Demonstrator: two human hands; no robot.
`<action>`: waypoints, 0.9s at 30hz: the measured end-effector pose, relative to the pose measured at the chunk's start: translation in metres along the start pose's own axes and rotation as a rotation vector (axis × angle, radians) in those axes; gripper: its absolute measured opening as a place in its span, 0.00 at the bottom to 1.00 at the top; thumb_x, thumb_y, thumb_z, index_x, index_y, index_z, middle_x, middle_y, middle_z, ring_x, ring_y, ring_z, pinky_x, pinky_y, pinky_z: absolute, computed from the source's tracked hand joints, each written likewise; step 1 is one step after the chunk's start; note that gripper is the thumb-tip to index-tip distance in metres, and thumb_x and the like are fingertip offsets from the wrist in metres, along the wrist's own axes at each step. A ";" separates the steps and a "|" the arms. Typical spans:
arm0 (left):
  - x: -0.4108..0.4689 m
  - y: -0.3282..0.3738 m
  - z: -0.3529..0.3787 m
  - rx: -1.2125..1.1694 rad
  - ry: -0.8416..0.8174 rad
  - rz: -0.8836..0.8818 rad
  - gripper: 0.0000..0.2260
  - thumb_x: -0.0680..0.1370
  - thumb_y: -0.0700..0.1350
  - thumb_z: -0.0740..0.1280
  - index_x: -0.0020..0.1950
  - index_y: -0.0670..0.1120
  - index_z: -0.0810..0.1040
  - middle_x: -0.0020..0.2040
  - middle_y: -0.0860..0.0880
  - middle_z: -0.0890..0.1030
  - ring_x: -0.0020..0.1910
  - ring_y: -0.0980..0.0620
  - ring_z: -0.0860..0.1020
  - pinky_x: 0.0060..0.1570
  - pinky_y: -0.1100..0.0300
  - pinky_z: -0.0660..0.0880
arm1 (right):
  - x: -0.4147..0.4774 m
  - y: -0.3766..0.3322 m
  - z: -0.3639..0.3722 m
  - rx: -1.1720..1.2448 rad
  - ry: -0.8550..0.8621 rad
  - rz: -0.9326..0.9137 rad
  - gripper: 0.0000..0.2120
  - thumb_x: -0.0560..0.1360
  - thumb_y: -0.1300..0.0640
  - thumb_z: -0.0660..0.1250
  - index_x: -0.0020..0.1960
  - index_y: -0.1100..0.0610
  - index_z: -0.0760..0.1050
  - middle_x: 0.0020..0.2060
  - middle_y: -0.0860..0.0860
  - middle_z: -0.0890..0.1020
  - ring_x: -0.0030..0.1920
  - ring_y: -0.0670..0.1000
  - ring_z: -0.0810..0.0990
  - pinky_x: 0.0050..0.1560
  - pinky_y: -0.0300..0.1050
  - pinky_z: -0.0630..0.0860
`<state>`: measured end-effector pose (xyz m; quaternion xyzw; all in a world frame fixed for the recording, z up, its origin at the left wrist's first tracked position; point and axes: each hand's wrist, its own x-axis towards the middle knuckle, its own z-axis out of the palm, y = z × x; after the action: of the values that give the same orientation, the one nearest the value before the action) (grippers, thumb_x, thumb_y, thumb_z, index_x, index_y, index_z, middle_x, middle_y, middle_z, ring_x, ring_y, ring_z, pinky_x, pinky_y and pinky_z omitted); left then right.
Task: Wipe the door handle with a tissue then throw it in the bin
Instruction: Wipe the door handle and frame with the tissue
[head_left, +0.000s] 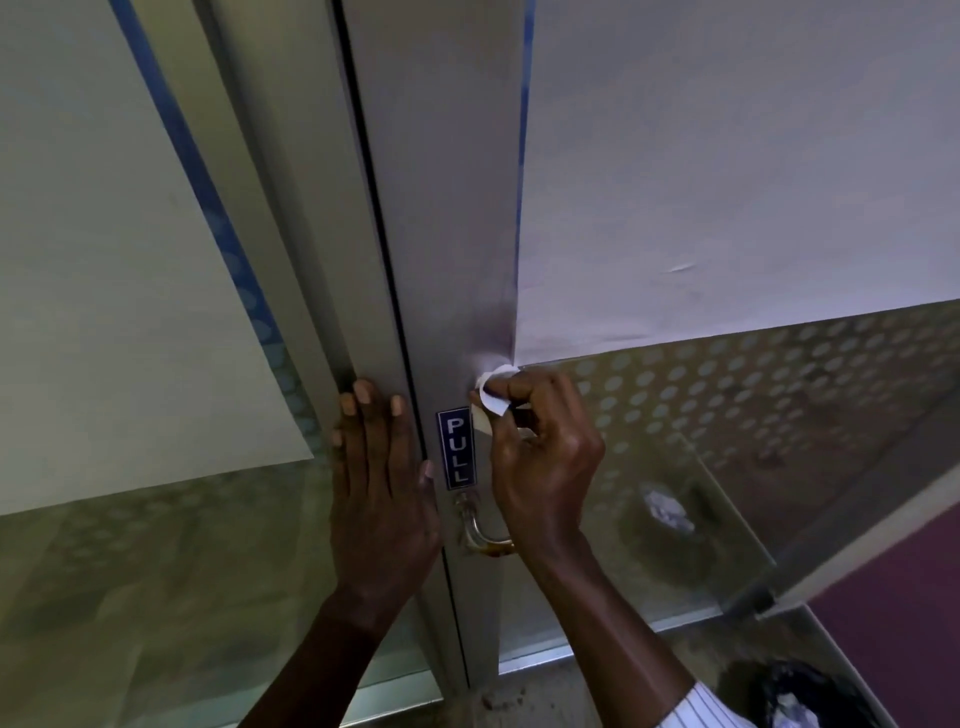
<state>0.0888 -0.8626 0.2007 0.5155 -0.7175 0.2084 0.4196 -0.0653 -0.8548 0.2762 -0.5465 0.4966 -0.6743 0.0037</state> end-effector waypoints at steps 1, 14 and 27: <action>0.000 -0.002 0.002 -0.005 0.001 0.010 0.43 0.85 0.45 0.64 0.93 0.45 0.40 0.93 0.42 0.38 0.93 0.44 0.39 0.92 0.50 0.39 | -0.004 0.001 0.001 -0.031 0.005 -0.009 0.18 0.68 0.81 0.70 0.48 0.60 0.85 0.47 0.51 0.84 0.49 0.48 0.85 0.44 0.48 0.83; 0.001 -0.010 0.010 -0.101 0.039 0.103 0.30 0.92 0.49 0.47 0.93 0.44 0.40 0.92 0.42 0.38 0.93 0.44 0.39 0.92 0.49 0.38 | 0.005 -0.007 0.004 -0.106 0.043 0.021 0.15 0.69 0.75 0.78 0.43 0.56 0.85 0.41 0.48 0.83 0.43 0.49 0.82 0.40 0.43 0.77; -0.007 -0.013 0.005 -0.040 0.039 0.076 0.40 0.86 0.47 0.62 0.93 0.45 0.44 0.92 0.39 0.39 0.93 0.40 0.40 0.92 0.46 0.40 | 0.007 -0.011 0.002 0.007 0.058 0.150 0.11 0.70 0.70 0.81 0.45 0.55 0.87 0.42 0.49 0.87 0.44 0.47 0.86 0.42 0.41 0.83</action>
<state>0.0998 -0.8679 0.1904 0.4752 -0.7322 0.2199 0.4355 -0.0602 -0.8542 0.2886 -0.4880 0.5337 -0.6894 0.0419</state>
